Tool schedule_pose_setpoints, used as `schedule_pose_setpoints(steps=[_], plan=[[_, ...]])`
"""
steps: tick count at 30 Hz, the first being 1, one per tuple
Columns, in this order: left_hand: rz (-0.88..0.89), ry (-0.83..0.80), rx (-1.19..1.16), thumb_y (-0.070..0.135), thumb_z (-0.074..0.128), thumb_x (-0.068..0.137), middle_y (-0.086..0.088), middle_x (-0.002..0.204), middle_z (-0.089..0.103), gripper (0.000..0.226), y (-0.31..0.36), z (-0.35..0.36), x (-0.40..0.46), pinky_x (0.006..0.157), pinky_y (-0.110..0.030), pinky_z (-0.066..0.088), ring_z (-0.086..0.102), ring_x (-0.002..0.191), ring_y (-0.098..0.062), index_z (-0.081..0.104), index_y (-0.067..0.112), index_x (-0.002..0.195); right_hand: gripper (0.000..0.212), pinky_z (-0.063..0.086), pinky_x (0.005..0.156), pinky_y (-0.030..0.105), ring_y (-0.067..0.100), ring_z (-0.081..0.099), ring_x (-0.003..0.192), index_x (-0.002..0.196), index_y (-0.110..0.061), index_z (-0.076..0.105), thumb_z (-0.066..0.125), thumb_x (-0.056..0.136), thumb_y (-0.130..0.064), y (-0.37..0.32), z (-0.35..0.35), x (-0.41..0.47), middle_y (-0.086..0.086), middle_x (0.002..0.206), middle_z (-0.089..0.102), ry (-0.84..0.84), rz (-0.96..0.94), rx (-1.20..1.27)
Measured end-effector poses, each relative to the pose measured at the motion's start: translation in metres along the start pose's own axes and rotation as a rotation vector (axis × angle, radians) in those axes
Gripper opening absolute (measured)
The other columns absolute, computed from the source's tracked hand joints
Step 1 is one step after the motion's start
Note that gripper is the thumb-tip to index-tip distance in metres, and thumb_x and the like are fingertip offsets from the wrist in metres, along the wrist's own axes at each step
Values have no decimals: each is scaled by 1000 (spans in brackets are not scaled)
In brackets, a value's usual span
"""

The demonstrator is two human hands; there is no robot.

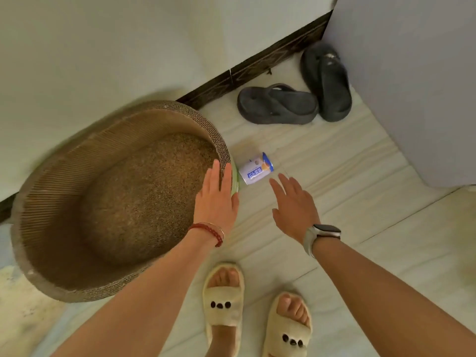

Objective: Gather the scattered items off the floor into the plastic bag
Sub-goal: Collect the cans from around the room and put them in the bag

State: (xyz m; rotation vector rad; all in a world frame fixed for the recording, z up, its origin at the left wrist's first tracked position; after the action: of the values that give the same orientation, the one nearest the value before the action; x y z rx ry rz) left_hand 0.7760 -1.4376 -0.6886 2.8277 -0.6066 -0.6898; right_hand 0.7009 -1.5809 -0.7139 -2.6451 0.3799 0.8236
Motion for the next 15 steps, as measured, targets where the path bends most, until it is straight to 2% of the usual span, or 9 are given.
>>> schedule_pose_setpoints(steps=[2,4,6,8,11,13,15], plan=[[66,64,-24,26,36,91,-15,154,7,61,-14,30,24,99,-47,43,24,139,-31,9,11,144,72,11,115,45,23,-6,144,146,-21,-3,44,92,-15,-1,20,51,1,156,-10,45,-43,-59],[98,99,-89,28,30,89,-16,153,11,60,-22,49,32,87,-41,52,42,129,-31,12,9,143,77,2,115,47,22,-12,143,145,-23,-6,45,89,-7,-3,36,94,-1,156,-14,61,-102,-123],[122,149,-100,30,27,90,-16,153,13,59,-26,58,34,86,-38,53,44,126,-30,13,8,143,81,0,114,50,24,-11,143,145,-23,-5,48,87,-6,-4,51,127,1,156,-11,52,-160,-197],[149,178,-96,31,25,91,-16,153,12,56,-25,61,33,95,-41,48,39,130,-31,11,11,142,85,4,113,54,29,-2,143,146,-24,-1,56,84,-12,-5,62,147,6,156,2,63,-187,-293],[149,186,-76,32,22,91,-9,153,1,55,-29,63,35,96,-43,47,38,130,-31,5,16,142,75,20,108,58,35,35,126,140,-24,22,65,78,-25,-7,66,157,17,137,36,117,-145,-304],[130,164,-64,33,22,91,-8,153,1,56,-31,62,35,93,-43,49,42,126,-32,6,17,142,67,38,92,47,35,45,111,133,-19,30,65,78,-31,-4,65,149,18,126,41,45,-46,-144],[88,123,-20,34,23,90,-13,154,11,57,-31,60,34,88,-44,51,46,122,-35,9,16,142,66,41,75,39,36,45,107,131,-16,30,65,77,-32,2,63,126,18,122,39,-20,85,91]])
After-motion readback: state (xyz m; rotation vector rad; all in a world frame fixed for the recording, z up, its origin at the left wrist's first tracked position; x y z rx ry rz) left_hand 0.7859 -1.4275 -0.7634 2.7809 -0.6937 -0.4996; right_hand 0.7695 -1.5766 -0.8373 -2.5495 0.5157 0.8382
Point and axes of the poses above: each hand's wrist, its own x-axis towards the middle knuckle, its own z-axis out of the palm, y = z × x, the point moved 3 cm from there along x, towards the middle knuckle
